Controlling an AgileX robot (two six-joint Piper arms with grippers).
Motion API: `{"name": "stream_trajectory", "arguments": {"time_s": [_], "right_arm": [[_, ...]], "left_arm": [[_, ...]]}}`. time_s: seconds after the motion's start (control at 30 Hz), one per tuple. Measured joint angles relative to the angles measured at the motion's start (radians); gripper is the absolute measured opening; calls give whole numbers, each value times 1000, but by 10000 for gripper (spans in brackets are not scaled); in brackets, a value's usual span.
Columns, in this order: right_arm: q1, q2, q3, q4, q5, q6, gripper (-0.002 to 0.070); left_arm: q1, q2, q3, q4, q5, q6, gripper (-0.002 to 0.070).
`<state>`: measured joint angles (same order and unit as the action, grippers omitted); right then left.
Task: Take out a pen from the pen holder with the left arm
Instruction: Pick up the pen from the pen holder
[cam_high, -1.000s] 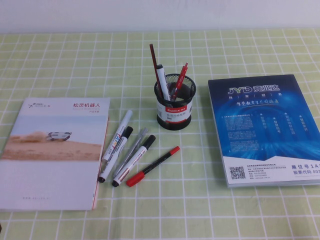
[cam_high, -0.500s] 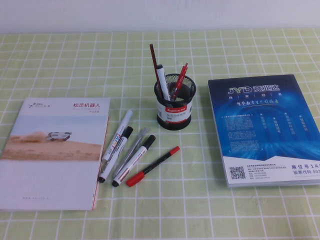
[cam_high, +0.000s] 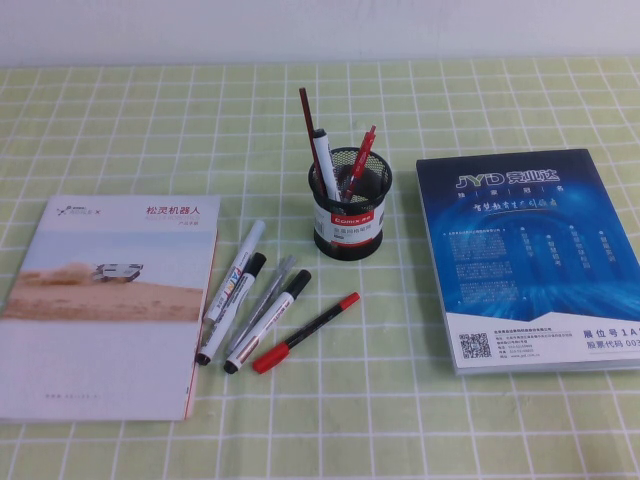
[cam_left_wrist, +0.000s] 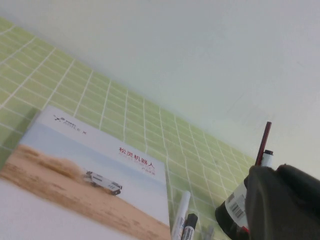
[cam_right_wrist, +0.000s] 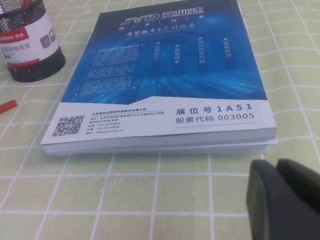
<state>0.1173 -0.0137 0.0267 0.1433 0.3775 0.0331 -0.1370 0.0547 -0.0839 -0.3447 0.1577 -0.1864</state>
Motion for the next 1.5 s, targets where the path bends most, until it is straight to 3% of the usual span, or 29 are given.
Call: {"name": "stream_trajectory", "arguments": {"time_s": [0.4, 0.73, 0.93, 1.13, 1.33, 1.5], "right_arm": [[0, 0, 0, 0, 0, 0, -15], [0, 0, 0, -2, 0, 0, -15], [0, 0, 0, -2, 0, 0, -15], [0, 0, 0, -2, 0, 0, -15], [0, 0, 0, -2, 0, 0, -15], [0, 0, 0, -2, 0, 0, -15]], "left_arm": [[0, 432, -287, 0, 80, 112, -3], [0, 674, -470, -51, 209, 320, -3], [0, 782, -481, -226, 291, 519, -3], [-19, 911, -481, -501, 323, 871, -3], [-96, 1014, -481, -742, 291, 1152, -3], [-232, 1025, -481, -785, 101, 1229, 1]]}}
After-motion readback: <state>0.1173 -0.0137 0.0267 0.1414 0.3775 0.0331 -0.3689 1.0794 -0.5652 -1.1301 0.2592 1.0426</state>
